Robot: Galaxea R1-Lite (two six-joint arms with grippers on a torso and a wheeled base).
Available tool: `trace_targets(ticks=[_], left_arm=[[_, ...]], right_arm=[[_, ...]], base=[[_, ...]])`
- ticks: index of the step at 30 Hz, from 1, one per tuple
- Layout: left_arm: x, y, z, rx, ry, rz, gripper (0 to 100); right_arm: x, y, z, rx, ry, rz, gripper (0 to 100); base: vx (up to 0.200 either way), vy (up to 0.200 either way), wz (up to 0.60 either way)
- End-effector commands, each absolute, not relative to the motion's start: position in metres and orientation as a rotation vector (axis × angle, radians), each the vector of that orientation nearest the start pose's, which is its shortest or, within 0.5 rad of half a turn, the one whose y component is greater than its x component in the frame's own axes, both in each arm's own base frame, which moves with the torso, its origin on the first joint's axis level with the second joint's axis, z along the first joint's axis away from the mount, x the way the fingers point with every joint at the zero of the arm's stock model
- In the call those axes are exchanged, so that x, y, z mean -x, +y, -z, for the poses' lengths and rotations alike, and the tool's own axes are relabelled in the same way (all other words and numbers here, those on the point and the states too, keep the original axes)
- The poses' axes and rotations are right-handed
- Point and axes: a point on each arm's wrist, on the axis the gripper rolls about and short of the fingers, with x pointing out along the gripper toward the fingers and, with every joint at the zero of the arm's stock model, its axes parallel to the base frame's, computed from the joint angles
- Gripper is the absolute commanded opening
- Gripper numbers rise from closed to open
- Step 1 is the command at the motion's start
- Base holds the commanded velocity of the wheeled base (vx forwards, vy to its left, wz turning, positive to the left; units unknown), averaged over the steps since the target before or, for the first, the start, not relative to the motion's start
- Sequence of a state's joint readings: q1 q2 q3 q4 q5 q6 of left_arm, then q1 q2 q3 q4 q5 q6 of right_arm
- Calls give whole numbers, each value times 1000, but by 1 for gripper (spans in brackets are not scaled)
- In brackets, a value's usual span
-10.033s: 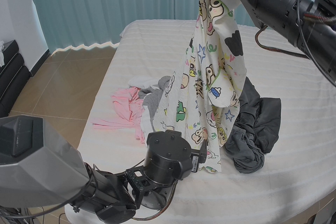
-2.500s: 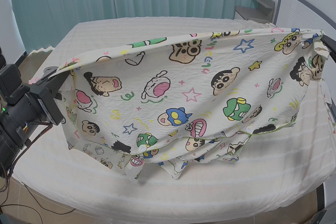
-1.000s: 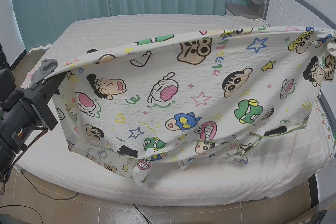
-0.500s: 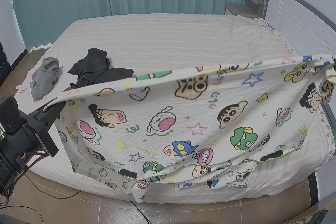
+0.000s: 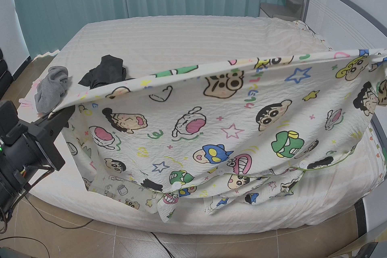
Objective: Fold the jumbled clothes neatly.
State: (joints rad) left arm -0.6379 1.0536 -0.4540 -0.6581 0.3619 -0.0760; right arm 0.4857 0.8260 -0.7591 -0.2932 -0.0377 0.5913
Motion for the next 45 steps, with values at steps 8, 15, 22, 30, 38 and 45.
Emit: trace_targets(ticks=[8, 15, 22, 30, 38, 45], left_arm=[[-94, -66, -246, 156, -140, 325, 0], [-86, -60, -248, 171, -166, 330, 0], [-86, -60, -236, 148, -125, 329, 0], [-91, -64, -219, 102, -30, 333, 0], [-96, -73, -206, 68, 34, 379, 0], [-95, -73, -204, 64, 41, 385, 0]], right_arm=[[-20, 12, -317, -647, -171, -623, 0], [-14, 9, -324, -649, -204, -653, 0], [-22, 14, -316, -640, -155, -644, 0], [-49, 29, -289, -606, 8, -638, 0], [-66, 40, -291, -588, 77, -694, 0], [-69, 47, -300, -589, 90, -755, 0]], base=[[0, 0, 0], [0, 0, 0], [0, 0, 0], [0, 0, 0], [0, 0, 0], [0, 0, 0]])
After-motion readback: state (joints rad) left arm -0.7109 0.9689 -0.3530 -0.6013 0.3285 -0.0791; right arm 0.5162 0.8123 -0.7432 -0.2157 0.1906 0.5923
